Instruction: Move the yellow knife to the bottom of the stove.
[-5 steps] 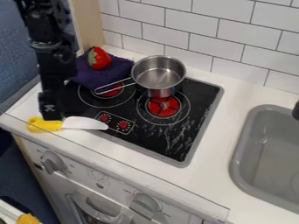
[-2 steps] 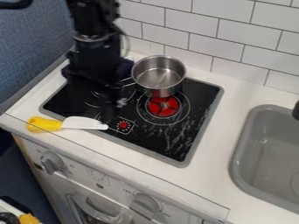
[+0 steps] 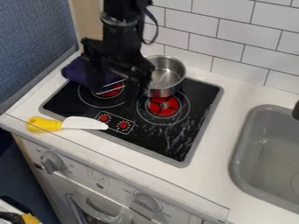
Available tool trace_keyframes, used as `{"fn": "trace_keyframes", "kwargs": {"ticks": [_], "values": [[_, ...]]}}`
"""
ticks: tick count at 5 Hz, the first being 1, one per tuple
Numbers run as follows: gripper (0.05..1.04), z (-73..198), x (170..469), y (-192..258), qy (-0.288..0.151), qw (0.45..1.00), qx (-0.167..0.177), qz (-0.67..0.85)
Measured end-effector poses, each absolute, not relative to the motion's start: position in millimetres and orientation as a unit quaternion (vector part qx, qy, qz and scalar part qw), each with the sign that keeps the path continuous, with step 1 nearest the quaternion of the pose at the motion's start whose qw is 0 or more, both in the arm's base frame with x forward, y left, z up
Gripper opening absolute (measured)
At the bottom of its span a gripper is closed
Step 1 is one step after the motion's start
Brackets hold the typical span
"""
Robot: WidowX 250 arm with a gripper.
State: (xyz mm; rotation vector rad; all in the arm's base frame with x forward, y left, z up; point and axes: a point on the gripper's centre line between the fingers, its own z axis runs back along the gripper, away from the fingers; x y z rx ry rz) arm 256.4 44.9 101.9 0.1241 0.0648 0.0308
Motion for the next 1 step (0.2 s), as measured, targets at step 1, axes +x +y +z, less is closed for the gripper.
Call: {"fn": "trace_keyframes", "kwargs": {"ticks": [1], "values": [[1.0, 113.1, 284.2, 36.1, 0.019, 0.995, 0.071, 0.06]]}}
